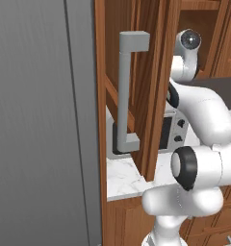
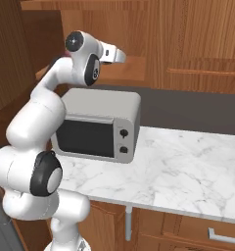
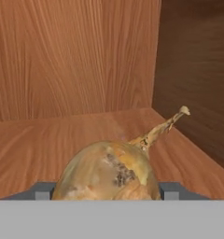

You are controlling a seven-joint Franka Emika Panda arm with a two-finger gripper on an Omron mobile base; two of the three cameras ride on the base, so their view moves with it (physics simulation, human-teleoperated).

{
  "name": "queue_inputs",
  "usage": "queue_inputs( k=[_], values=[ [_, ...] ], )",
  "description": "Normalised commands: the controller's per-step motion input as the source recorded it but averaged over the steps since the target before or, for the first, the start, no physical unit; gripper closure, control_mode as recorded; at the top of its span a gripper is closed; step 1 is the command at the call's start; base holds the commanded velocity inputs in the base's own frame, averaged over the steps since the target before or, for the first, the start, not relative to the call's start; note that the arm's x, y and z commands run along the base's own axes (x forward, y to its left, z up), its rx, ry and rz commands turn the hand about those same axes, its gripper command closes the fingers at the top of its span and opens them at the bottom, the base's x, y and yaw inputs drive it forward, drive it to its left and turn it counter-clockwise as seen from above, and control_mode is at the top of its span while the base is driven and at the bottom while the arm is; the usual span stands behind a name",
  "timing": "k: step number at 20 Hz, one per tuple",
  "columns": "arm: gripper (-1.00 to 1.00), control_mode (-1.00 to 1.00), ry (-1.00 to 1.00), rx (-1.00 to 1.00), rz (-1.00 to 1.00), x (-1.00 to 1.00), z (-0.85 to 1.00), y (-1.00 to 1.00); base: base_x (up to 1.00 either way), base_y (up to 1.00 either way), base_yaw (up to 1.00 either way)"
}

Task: Pick the onions from the cabinet and place them in one bowl. Pick the mango from the sink and place it in the other bowl.

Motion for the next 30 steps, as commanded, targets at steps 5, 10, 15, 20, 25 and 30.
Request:
queue_inputs(
  k=[5,10,15,20,25,30],
  values=[
    [1.00,-1.00,0.06,0.05,0.01,-0.67,0.38,0.03,0.00,0.00,0.00],
    [1.00,-1.00,0.07,0.03,0.00,-0.81,0.16,0.04,0.00,0.00,0.00],
    [1.00,-1.00,0.00,0.00,0.00,-1.00,0.01,0.17,0.00,0.00,0.00],
    [1.00,-1.00,0.00,0.05,0.00,-1.00,0.00,0.15,0.00,0.00,0.00],
    [1.00,-1.00,0.00,0.06,0.00,-1.00,0.00,0.10,0.00,0.00,0.00],
    [1.00,-1.00,0.13,0.05,0.00,-1.00,0.00,0.12,0.00,0.00,0.00]
  ],
)
